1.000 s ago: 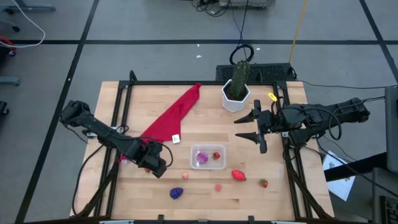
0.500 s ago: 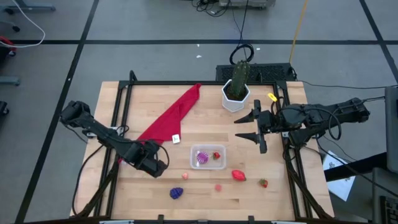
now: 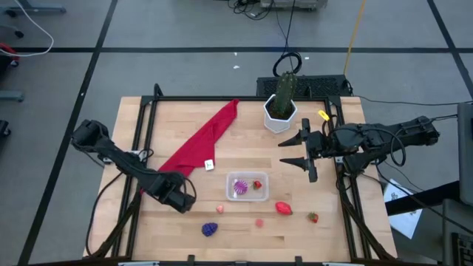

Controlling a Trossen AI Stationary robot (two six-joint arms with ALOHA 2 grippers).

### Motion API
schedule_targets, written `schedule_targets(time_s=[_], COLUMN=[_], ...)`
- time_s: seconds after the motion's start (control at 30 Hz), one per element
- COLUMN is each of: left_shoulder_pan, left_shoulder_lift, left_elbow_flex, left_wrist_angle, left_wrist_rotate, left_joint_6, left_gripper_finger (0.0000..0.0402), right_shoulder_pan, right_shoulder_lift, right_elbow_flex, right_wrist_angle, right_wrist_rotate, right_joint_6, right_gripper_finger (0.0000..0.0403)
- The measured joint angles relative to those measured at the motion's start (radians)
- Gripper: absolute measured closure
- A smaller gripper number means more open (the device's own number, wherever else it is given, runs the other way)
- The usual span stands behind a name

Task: Pick and placing Produce into tupperware
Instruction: Put the left red strawberry into the transparent bin

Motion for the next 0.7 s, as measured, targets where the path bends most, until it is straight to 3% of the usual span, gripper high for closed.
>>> schedule_targets(time_s=[0.5,0.7], left_shoulder_pan=[-0.019,-0.026], left_shoulder_lift=[0.0,0.073], left_elbow_flex=[-0.019,-0.019], left_wrist_angle=[0.058,0.067], left_wrist_rotate=[0.001,0.025], left_joint_6=[-0.051,-0.043], left_gripper_finger=[0.0021,0.0021], right_shoulder_pan=[0.0,0.0], right_shoulder_lift=[0.0,0.0], right_elbow_flex=[0.0,0.0], right_wrist_angle=[0.0,0.0], right_wrist_rotate=[0.0,0.0], right_joint_6=[-0.019,-0.017], right_gripper_finger=[0.0195,0.0195])
